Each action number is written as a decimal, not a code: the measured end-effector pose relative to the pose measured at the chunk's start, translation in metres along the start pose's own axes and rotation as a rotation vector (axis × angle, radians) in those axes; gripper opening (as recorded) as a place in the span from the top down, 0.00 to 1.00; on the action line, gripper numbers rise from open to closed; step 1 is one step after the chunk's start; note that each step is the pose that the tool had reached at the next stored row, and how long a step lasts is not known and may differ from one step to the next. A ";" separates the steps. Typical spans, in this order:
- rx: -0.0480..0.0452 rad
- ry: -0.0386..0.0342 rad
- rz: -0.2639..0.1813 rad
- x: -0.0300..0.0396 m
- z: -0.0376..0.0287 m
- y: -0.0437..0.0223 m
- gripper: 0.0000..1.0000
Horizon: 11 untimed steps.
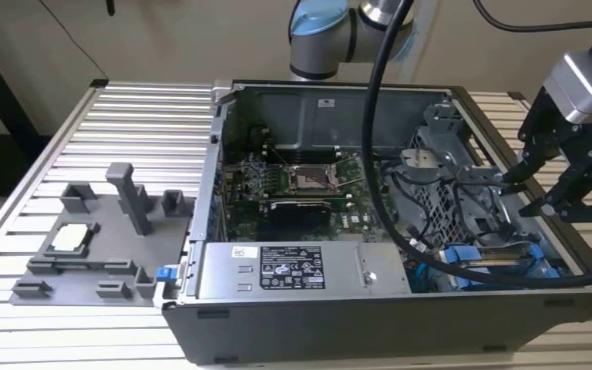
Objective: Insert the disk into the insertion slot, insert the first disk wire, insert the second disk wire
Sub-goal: 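Insert the first disk wire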
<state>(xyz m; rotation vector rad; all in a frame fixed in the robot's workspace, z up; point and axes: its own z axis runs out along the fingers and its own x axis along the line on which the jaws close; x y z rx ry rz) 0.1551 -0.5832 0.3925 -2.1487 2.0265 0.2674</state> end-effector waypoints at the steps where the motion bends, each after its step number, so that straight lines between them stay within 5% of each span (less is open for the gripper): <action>1: 0.0001 -0.0009 0.000 -0.0001 0.0000 0.0000 0.53; 5: 0.0003 -0.0050 0.000 0.0001 0.0001 0.0000 0.55; 7: 0.0004 -0.0069 0.000 0.0000 0.0002 -0.0001 0.68; 11: 0.0006 -0.0107 0.000 0.0000 0.0002 0.0000 0.80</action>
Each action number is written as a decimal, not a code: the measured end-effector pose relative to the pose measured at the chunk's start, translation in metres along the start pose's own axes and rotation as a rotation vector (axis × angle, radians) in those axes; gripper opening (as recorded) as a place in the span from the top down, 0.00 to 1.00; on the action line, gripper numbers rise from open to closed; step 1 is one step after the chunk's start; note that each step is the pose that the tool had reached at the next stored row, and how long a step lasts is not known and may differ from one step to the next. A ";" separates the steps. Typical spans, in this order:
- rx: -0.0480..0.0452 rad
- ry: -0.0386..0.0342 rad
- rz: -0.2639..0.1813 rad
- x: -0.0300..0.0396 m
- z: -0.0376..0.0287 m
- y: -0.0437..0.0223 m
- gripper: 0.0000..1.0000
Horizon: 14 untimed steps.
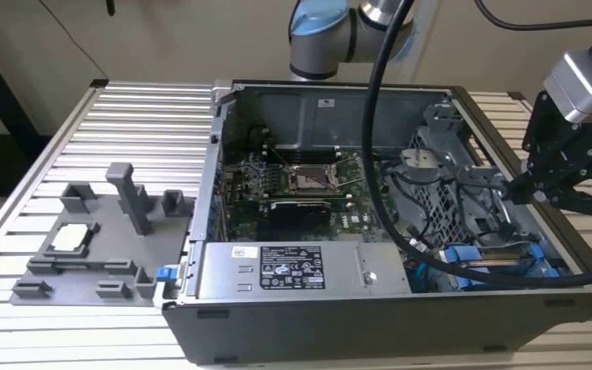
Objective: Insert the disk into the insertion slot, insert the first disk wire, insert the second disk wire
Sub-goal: 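Insert the first disk wire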
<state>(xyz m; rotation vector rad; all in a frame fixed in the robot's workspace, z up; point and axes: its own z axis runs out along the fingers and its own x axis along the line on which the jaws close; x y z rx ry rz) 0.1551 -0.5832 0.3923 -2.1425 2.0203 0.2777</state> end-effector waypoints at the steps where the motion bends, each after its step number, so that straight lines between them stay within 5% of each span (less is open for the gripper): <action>1: 0.0001 -0.0010 0.000 0.0000 0.0000 0.0000 0.81; 11: 0.0006 -0.0104 0.000 0.0000 0.0000 0.0001 0.81; 13: 0.0006 -0.0099 0.000 0.0000 0.0001 0.0000 0.81; 14: 0.0002 -0.0025 0.000 0.0001 0.0004 0.0000 0.81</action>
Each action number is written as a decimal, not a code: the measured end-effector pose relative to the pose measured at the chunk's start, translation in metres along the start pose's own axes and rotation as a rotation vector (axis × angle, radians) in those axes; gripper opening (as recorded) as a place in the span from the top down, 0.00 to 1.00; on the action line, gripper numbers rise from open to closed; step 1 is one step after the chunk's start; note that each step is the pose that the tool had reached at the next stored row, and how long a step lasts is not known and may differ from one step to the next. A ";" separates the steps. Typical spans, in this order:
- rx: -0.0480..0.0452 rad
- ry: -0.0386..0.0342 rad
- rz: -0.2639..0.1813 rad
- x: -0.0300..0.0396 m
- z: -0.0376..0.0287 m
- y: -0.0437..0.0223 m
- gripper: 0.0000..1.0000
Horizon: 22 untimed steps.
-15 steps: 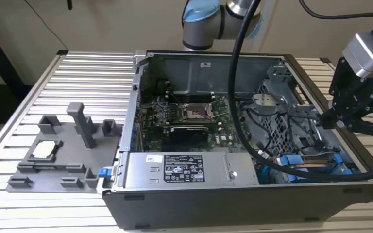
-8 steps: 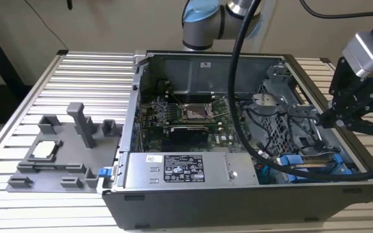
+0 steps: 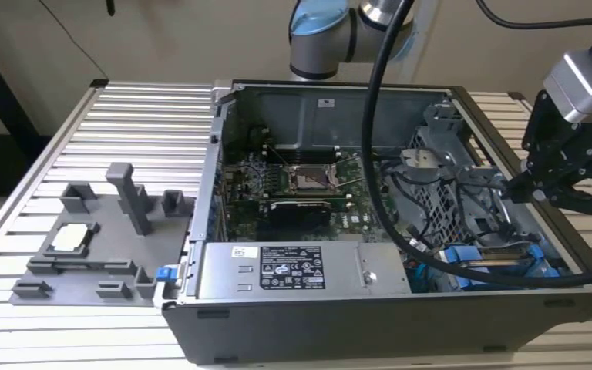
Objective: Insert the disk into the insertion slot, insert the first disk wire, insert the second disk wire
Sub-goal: 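Insert the first disk wire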
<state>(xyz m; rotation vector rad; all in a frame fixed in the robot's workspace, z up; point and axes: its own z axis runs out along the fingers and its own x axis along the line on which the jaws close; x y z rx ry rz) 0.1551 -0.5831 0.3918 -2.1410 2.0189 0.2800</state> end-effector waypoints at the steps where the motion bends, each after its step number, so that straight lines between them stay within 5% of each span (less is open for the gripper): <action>1: -0.0007 0.0119 0.000 0.0000 0.0004 0.0000 0.81; 11: -0.0074 0.1283 0.001 -0.0003 0.0049 0.0000 0.81; 14: -0.0085 0.1475 0.002 -0.0002 0.0078 -0.0001 0.81; 18: -0.0073 0.1620 0.001 0.0004 0.0127 -0.0002 0.81; 21: 0.0036 0.1710 -0.001 0.0001 0.0152 -0.0001 0.81; 22: 0.0058 0.1795 -0.001 -0.0002 0.0159 -0.0003 0.81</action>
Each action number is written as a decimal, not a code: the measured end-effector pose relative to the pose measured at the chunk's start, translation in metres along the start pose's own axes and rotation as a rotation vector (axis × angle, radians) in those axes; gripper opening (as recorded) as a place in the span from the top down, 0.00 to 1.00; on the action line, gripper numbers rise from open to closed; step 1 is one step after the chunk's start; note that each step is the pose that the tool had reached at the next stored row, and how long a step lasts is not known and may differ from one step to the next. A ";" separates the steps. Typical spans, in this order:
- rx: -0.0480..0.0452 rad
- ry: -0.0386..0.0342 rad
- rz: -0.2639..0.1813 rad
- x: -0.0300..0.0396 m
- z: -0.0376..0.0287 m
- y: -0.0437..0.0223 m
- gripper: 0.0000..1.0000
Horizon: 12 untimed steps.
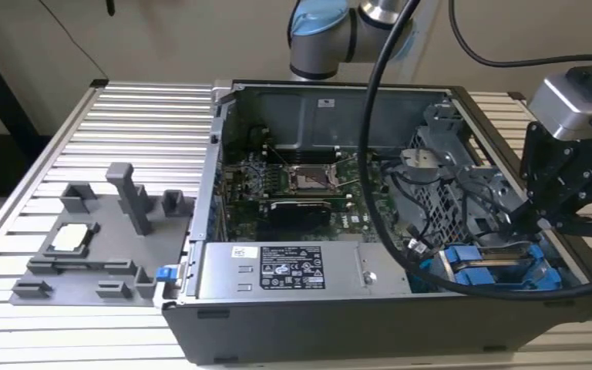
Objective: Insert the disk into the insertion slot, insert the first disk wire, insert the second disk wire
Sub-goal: 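Insert the first disk wire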
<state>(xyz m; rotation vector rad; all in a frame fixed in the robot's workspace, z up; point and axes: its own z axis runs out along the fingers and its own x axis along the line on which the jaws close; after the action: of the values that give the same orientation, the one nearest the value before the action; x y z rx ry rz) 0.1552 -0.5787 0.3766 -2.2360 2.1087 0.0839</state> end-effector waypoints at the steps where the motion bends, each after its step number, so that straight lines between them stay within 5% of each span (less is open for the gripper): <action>1: 0.0004 0.0106 0.000 -0.0005 0.0004 -0.0001 0.81; 5: -0.0022 0.0653 -0.001 -0.0064 0.0024 -0.0003 0.81; 12: 0.0084 0.0688 0.024 -0.0097 0.0097 -0.0005 0.81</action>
<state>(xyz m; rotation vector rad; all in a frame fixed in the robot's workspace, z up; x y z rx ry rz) 0.1552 -0.5682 0.3677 -2.2404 2.1662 -0.0007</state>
